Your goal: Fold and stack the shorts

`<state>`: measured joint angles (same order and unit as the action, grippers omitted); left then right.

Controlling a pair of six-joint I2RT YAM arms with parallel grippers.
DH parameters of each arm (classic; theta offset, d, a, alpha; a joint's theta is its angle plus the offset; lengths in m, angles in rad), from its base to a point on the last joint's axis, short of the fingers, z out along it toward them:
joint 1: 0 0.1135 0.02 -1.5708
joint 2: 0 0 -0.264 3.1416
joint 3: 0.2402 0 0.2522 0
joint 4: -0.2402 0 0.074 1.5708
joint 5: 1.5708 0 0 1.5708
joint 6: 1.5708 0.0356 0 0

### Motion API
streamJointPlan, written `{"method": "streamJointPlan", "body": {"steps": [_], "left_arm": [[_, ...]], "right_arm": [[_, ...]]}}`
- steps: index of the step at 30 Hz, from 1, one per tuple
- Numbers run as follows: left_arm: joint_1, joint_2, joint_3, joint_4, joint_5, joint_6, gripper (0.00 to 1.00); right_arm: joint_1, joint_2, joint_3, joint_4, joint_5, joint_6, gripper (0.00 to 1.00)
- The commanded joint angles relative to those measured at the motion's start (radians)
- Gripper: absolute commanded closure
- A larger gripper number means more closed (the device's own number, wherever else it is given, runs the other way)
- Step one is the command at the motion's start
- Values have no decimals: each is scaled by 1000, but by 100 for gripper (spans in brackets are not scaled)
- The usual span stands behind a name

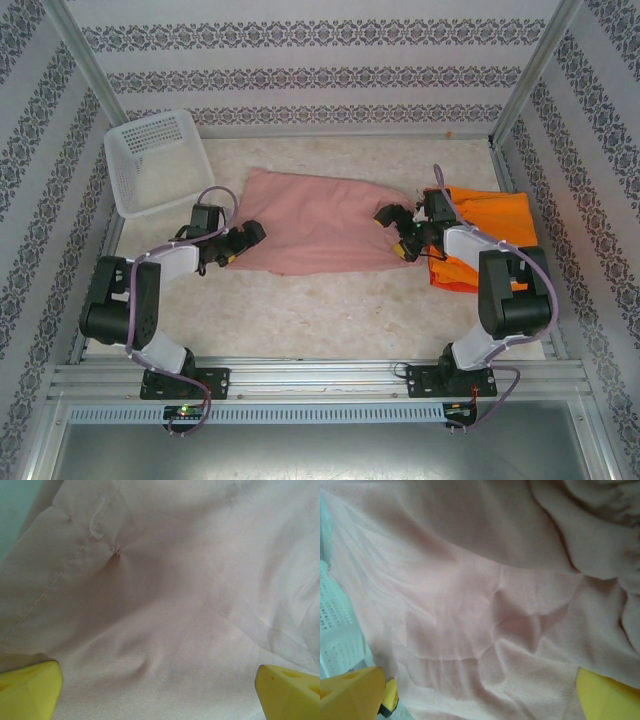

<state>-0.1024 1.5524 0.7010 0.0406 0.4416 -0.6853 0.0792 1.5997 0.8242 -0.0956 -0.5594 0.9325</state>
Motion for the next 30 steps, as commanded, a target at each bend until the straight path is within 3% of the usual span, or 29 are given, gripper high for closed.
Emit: {"method": "streamJointPlan", "body": {"steps": [1,8,20,30], "left_arm": [[20,-96,-16,-110,-46,30,1],[12,-266,154,-208,2,79,0],[-28,-27,199,6,17,22,0],[-3,70,93,24,-71,59,0]], "right_arm": [[20,-78,-19,-66,-48,-14,2],[9,-204,109,-108,58,-62,2],[-60,151,410,-119,23,-87,2],[-76,344,479,-103,41,-92,2]]}}
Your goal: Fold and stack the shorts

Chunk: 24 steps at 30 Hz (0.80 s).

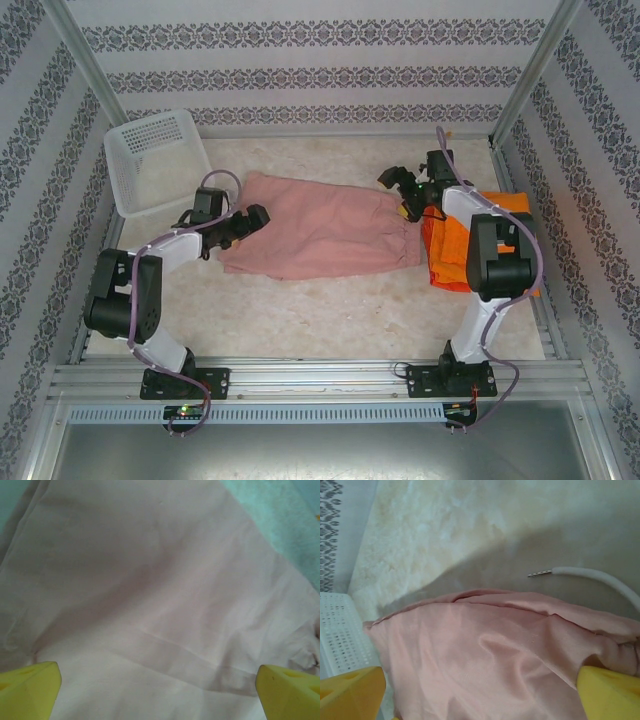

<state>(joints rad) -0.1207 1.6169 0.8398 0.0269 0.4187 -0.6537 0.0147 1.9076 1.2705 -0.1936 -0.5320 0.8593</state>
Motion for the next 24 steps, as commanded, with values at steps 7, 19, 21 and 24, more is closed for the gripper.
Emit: {"method": "streamJointPlan", "body": {"steps": [7,19,21,24], "left_arm": [[76,-6,-176,51,-74,5,0],[251,-160,-264,8,-62,-7,0],[251,-179,-246,-2,-39,-1,0],[251,-203,-233,-12,-37,9,0]], "right_arm": [[16,101,40,11,1,10,2],[160,77,-26,66,-5,91,2],[161,60,-17,77,-21,102,2],[162,-14,-11,72,-23,101,2]]}}
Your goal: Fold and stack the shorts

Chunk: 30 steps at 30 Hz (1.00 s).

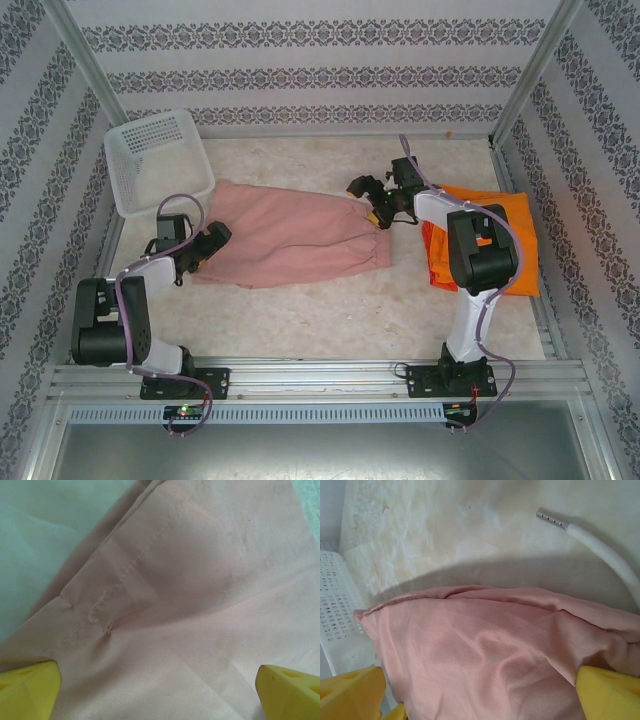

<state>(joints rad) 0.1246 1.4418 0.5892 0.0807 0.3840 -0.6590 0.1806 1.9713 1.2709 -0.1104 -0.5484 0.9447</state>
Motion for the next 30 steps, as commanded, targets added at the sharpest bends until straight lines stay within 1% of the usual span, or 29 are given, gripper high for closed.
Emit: {"method": "streamJointPlan", "body": {"steps": [1,7,10,15,19,25,27,30], "left_arm": [[6,-30,20,-70,-6,19,0],[6,11,-8,-42,5,9,0],[6,26,-20,-28,5,5,0],[6,25,-20,-43,-1,19,0],[6,26,-18,-46,-8,23,0],[6,31,-14,-59,-12,30,0],[4,10,-2,-90,-21,41,1],[0,-62,30,-158,-48,66,1]], "right_arm": [[-5,-112,-13,-16,-7,13,2],[-3,-311,-127,-26,-14,23,2],[0,-377,-211,-26,-29,35,2],[12,-432,-354,-9,-45,55,2],[22,-424,-434,1,-66,50,2],[-6,-347,-523,0,-41,-3,2],[-18,-325,-534,6,-42,-7,2],[-17,-333,-525,21,-51,-6,2]]}}
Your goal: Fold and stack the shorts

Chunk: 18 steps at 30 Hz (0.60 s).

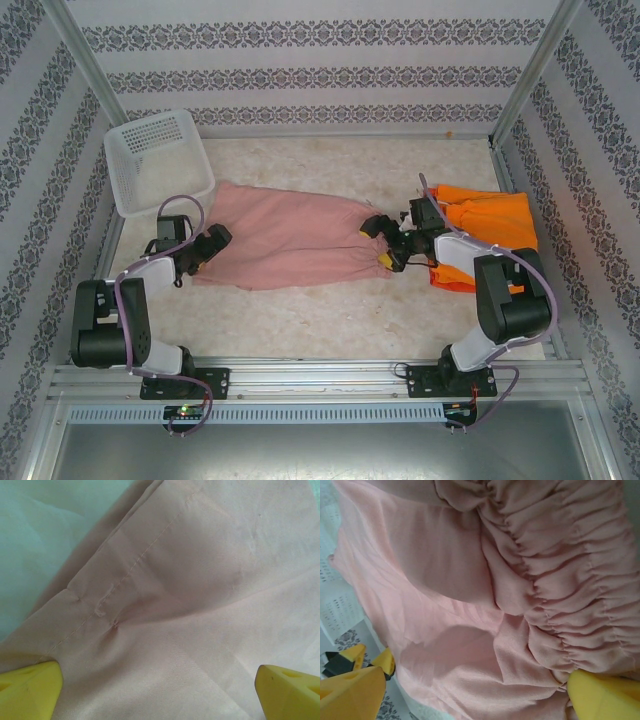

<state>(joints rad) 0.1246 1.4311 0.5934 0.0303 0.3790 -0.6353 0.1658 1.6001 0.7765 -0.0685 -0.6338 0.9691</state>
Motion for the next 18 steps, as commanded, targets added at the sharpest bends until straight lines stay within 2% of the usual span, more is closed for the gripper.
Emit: {"method": "streamJointPlan", "body": {"steps": [1,6,11,14,18], "left_arm": [[-2,-84,40,-135,-51,49,1],[-55,-248,121,-250,-90,55,1],[-229,-385,237,-338,-190,72,5],[-343,-389,299,-280,-172,71,14],[-469,-249,389,-151,-42,33,35]], "right_arm": [[1,24,-18,-22,30,-37,2],[5,-91,62,-80,55,-104,2],[-2,-233,124,-144,125,-233,2],[-19,-303,131,-170,167,-346,2],[-75,-375,93,-173,187,-486,2]]}}
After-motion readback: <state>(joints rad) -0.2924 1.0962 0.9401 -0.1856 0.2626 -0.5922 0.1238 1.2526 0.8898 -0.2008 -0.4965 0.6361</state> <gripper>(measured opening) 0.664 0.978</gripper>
